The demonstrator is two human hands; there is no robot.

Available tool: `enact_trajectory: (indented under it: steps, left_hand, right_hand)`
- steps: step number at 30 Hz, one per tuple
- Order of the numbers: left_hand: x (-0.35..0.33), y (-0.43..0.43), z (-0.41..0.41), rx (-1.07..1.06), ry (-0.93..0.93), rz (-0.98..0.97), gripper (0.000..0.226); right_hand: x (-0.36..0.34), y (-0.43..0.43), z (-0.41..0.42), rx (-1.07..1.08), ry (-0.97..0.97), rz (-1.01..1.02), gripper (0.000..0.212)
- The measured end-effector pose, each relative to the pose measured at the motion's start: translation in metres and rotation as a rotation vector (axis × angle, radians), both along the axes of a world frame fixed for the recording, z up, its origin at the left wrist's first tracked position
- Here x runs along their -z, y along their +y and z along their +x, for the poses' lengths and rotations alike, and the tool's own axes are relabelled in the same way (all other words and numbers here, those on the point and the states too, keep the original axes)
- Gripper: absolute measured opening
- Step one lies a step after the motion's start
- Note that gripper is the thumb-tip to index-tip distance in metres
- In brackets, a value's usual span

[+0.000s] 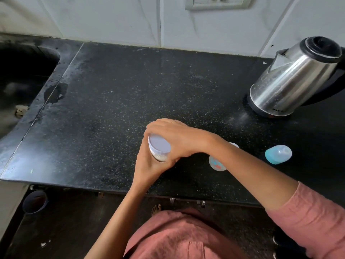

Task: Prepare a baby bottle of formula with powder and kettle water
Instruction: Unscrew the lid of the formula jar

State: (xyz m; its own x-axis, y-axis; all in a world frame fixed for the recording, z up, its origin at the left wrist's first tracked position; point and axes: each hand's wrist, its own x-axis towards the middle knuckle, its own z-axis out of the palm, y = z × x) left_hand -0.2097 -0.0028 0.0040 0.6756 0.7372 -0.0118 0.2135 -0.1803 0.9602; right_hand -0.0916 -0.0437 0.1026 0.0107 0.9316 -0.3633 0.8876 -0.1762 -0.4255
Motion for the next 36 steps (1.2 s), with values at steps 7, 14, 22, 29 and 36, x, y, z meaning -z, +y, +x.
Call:
enact_trajectory:
  steps: [7, 14, 22, 29, 36]
  left_hand:
    - [-0.001, -0.002, 0.002, -0.011, -0.028, -0.061, 0.069]
    - [0.001, 0.000, 0.002, -0.004, 0.019, -0.030, 0.070]
    - [0.001, -0.001, 0.001, 0.003, -0.024, -0.042, 0.084]
    - [-0.002, 0.001, 0.000, 0.028, -0.056, -0.004, 0.074]
    - [0.004, 0.002, 0.001, 0.028, -0.065, 0.012, 0.076]
  right_hand:
    - [0.003, -0.001, -0.021, 0.353, -0.212, 0.048, 0.075]
    - [-0.004, 0.000, -0.010, 0.093, -0.129, 0.045, 0.066]
    - [-0.007, 0.001, 0.013, 0.049, 0.121, 0.014, 0.072]
    - [-0.018, -0.002, 0.057, 0.296, 0.335, 0.087, 0.066]
    - [0.023, 0.031, 0.092, 0.371, 0.071, 0.052, 0.069]
